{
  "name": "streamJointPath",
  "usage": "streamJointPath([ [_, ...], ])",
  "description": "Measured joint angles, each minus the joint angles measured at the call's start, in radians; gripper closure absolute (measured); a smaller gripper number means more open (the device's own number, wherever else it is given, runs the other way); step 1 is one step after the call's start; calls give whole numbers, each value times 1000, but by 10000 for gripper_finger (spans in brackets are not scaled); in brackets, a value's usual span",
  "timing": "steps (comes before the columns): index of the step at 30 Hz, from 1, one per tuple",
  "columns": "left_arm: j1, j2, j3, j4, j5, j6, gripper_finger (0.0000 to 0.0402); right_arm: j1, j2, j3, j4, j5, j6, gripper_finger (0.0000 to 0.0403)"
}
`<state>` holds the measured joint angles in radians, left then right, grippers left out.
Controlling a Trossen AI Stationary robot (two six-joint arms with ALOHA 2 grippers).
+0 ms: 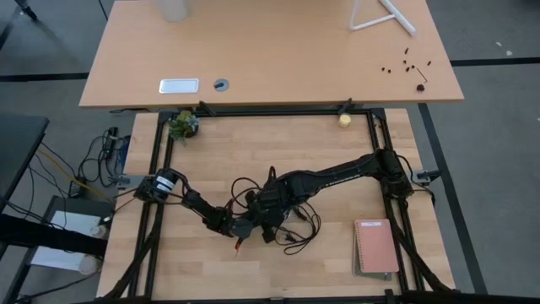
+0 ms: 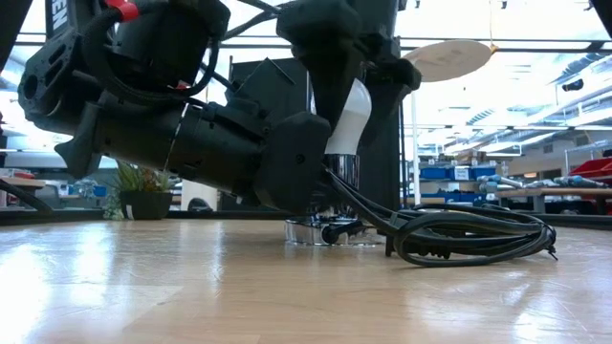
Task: Screw lightbulb
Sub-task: Remove the white lightbulb from the silver lamp
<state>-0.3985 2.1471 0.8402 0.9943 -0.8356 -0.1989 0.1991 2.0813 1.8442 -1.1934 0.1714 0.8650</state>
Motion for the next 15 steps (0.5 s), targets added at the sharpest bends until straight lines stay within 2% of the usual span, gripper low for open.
streamJointPath([
  [9, 1, 0, 0, 0, -2, 1, 213, 22, -2, -24, 22, 100, 94, 25],
  [15, -1, 0, 0, 1, 4, 5, 213, 39, -2, -76, 97, 121, 83, 28],
])
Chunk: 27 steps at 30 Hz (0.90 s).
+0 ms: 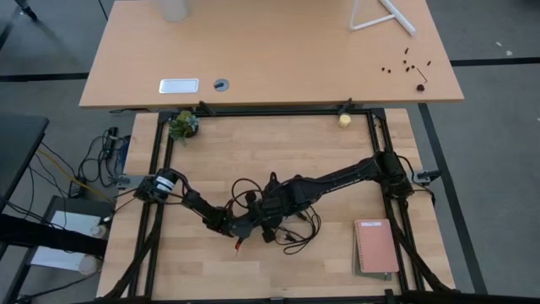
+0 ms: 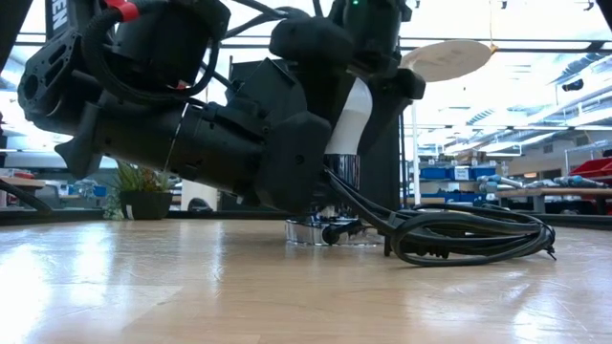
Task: Screw lightbulb
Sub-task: Remove the white lightbulb from the silver lamp
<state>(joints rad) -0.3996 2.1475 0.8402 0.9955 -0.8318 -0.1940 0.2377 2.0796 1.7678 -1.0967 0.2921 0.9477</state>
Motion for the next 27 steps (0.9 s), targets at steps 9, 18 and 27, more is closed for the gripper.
streamJointPath([
  [9, 0, 0, 0, 0, 3, 0, 213, 8, 0, -3, 1, 11, -52, 42],
  [18, 0, 0, 2, -1, 3, 3, 213, 9, 0, -3, 13, -2, -129, 143],
  [27, 0, 0, 1, -4, -2, 6, 213, 11, 0, -3, 31, -18, -419, 142],
])
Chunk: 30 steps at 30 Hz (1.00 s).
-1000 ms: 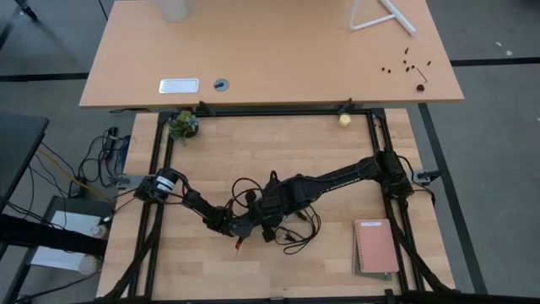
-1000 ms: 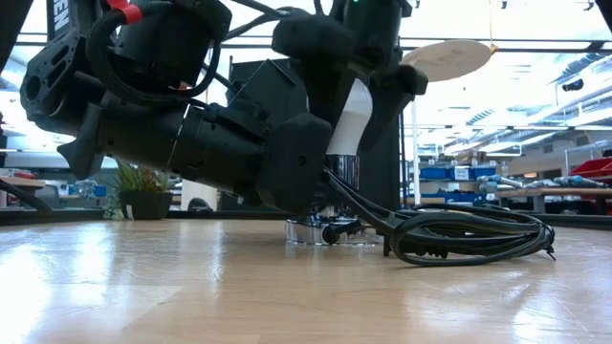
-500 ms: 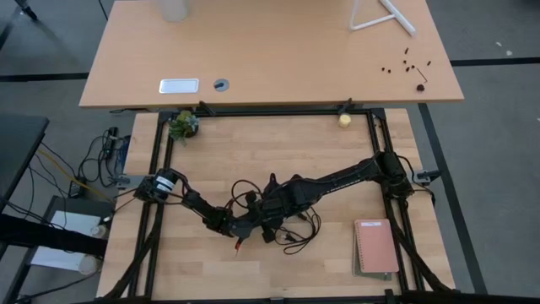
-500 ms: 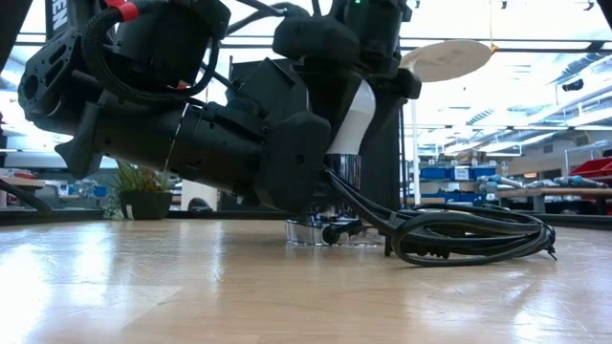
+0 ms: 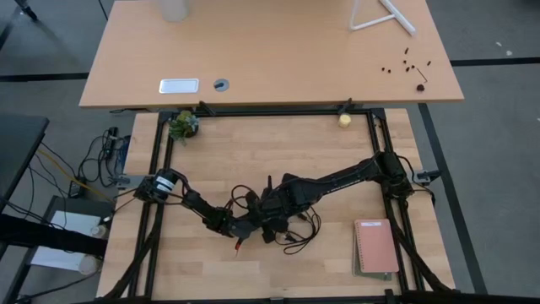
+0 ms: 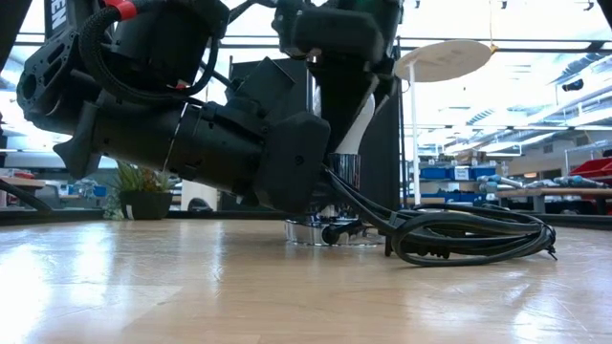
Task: Screw lightbulb
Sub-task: Remove the white lightbulb from the silver lamp
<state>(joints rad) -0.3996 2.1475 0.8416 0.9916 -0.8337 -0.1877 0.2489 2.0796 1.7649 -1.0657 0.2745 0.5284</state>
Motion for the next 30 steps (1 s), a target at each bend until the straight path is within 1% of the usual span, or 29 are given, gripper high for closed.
streamJointPath([
  [3, -1, 0, 0, 0, 1, 1, 213, -2, 0, 0, -2, -25, -186, 124],
  [5, -1, 0, 0, 0, 3, 1, 213, -2, 0, 0, 0, -41, -318, 123],
  [10, -1, 0, 1, -1, 11, 5, 213, -3, -1, 2, 9, -73, -677, 146],
  [13, -1, 0, 1, -1, 10, 6, 213, -3, -1, 2, 12, -81, -907, 150],
  [15, -1, 0, 1, -1, 9, 6, 213, -5, -1, 2, 15, -83, -1056, 143],
  [18, 0, 0, 1, -4, -2, 2, 213, -13, -1, 2, 21, -60, -1249, 120],
  [20, 2, 0, 0, -4, -6, -1, 213, -15, -1, 2, 23, -39, -1335, 108],
  [22, 2, 0, 0, -4, -10, -3, 213, -15, -1, 2, 22, -18, -1349, 103],
  [25, 2, 0, -1, -4, -10, -1, 213, -6, -2, 1, 17, 19, -1289, 103],
  [30, 1, -1, 0, -8, -3, 2, 213, 25, -3, 18, 4, 46, -1089, 99],
])
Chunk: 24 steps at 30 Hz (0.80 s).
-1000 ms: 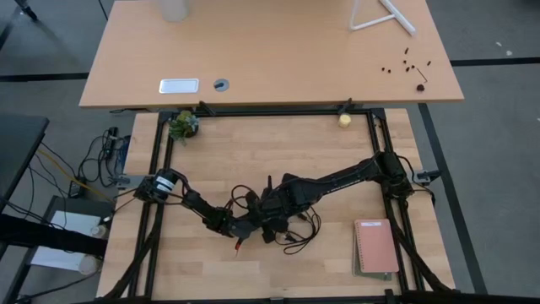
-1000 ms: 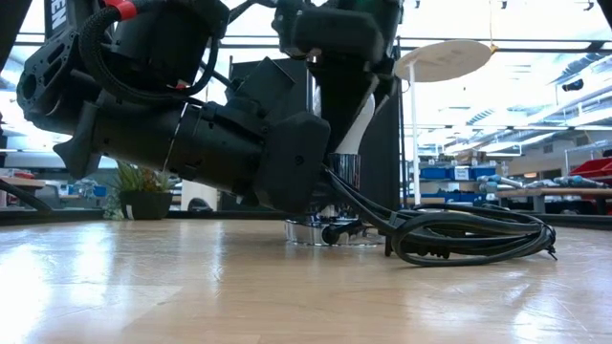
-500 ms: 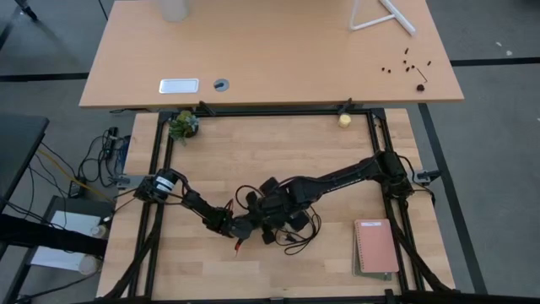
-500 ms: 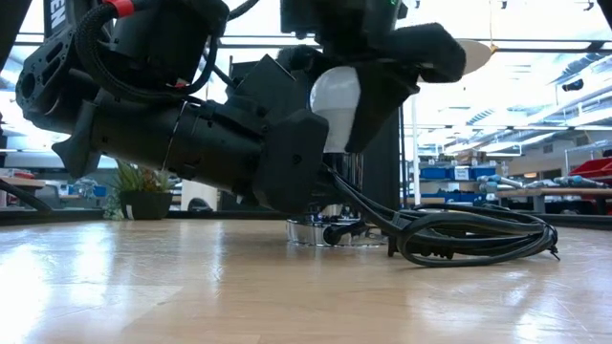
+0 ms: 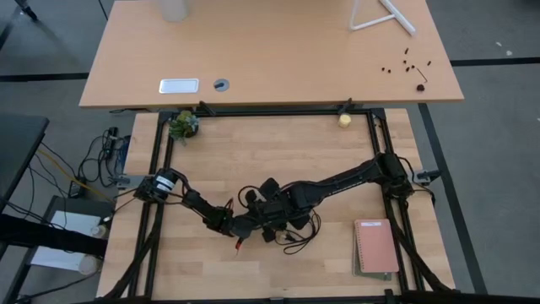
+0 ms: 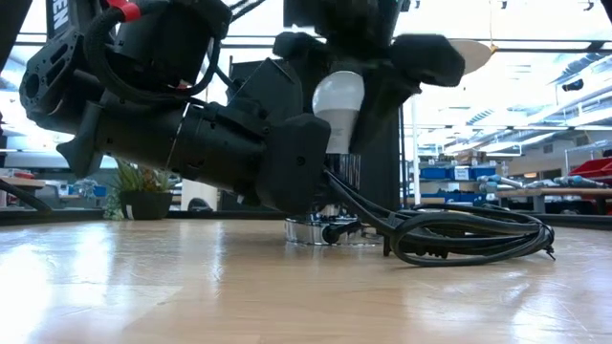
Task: Screw lightbulb
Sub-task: Remove the white lightbulb from the silver lamp
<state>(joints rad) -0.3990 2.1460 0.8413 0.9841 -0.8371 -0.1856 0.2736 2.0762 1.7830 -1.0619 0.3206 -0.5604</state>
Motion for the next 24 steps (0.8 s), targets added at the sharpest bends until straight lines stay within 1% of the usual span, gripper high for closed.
streamJointPath([
  [3, -1, 0, 0, -7, -3, -2, 213, 14, 0, 41, -10, -3, 141, 87],
  [6, -1, 0, 0, -7, -2, -2, 213, 20, -1, 99, -72, -4, 299, 70],
  [9, -1, 0, 0, -7, -2, -2, 213, 21, -4, 143, -132, -40, 448, 57],
  [12, -1, 0, 0, -8, -2, -4, 213, 20, -4, 172, -178, -49, 607, 48],
  [15, -1, 0, 0, -8, -2, -4, 213, 19, -4, 178, -187, -43, 746, 42],
  [21, -1, 0, 0, -7, -2, -4, 213, 16, -5, 164, -211, -36, 965, 29],
  [24, -1, 0, 0, -3, -2, -4, 213, 3, -5, 158, -210, -71, 1087, 25],
])
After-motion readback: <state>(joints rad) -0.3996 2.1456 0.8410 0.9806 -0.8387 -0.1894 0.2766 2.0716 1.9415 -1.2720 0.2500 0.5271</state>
